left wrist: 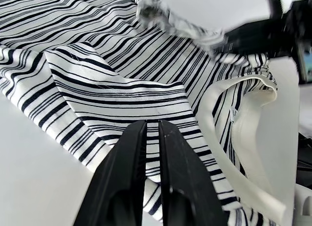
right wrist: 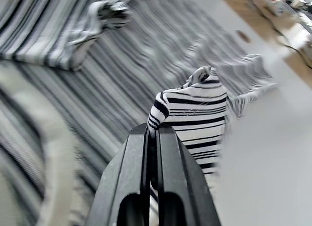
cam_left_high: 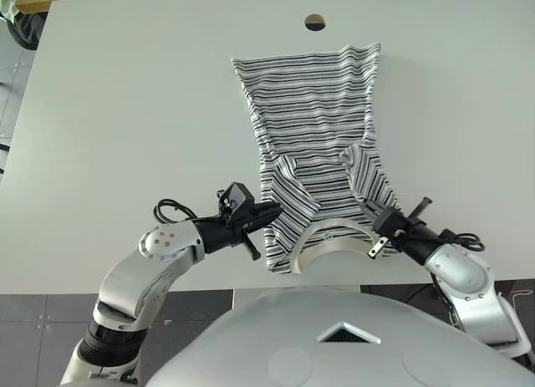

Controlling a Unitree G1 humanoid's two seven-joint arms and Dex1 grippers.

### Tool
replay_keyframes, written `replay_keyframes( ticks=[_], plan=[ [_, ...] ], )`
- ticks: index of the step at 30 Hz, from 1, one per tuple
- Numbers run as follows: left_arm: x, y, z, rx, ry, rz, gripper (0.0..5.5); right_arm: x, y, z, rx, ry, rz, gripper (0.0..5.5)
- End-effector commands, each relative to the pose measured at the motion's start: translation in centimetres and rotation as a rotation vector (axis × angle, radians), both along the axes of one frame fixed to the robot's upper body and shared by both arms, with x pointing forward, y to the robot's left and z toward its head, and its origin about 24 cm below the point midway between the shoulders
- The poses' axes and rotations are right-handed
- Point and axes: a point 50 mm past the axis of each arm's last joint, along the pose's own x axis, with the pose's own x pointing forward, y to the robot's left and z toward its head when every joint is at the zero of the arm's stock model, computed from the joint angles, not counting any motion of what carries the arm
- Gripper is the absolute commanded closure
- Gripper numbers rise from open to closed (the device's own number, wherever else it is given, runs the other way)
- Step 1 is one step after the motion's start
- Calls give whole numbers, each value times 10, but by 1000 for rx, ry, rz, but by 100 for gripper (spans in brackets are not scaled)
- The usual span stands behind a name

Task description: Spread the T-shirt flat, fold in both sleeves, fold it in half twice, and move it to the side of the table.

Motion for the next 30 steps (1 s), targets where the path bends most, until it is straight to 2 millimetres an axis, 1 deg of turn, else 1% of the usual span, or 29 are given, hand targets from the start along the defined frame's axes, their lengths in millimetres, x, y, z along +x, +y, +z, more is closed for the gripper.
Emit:
replay_keyframes(
  ticks=[1, 2, 6, 8, 10, 11, 12, 14, 15, 17, 18, 20, 21, 23, 25, 27, 30],
  plan=[
    [5, 4, 6, 53, -87, -17, 506, -2, -1, -20, -34, 65, -31, 482],
    [6, 6, 7, 69, -111, -19, 506, -2, -2, -20, -31, 66, -39, 467],
    [9, 12, 14, 160, -232, -42, 445, 2, -8, -3, 23, 29, -58, 397],
    [5, 13, 18, 243, -335, -128, 418, 6, -12, 22, 92, -25, -58, 367],
    [-3, 16, 19, 345, -422, -246, 391, 6, -15, 50, 154, -82, -17, 336],
    [-6, 18, 17, 385, -445, -292, 371, 6, -18, 60, 163, -104, 3, 316],
    [-10, 22, 15, 422, -459, -335, 359, 7, -25, 66, 139, -120, 17, 300],
    [-15, 30, 12, 479, -466, -394, 317, 13, -48, 66, -18, -143, 32, 254],
    [-17, 34, 11, 497, -470, -415, 306, 14, -59, 65, -87, -143, 48, 239],
    [-17, 37, 10, 515, -484, -434, 267, 13, -72, 63, -169, -135, 77, 195],
    [-16, 38, 10, 519, -488, -441, 259, 13, -77, 62, -208, -130, 94, 185],
    [-20, 39, 7, 527, -488, -471, 253, 13, -90, 52, -370, -101, 160, 178],
    [-21, 39, 5, 528, -489, -482, 253, 11, -94, 46, -422, -82, 189, 178],
    [-22, 37, 3, 525, -495, -492, 253, 5, -97, 34, -479, -39, 243, 178],
    [-22, 34, 0, 520, -507, -504, 253, -7, -93, 23, -480, 21, 307, 178],
    [-22, 30, -2, 510, -517, -515, 253, -15, -88, 17, -463, 53, 347, 178],
    [-21, 25, -4, 495, -529, -525, 253, -19, -82, 15, -439, 53, 378, 178]
  ],
)
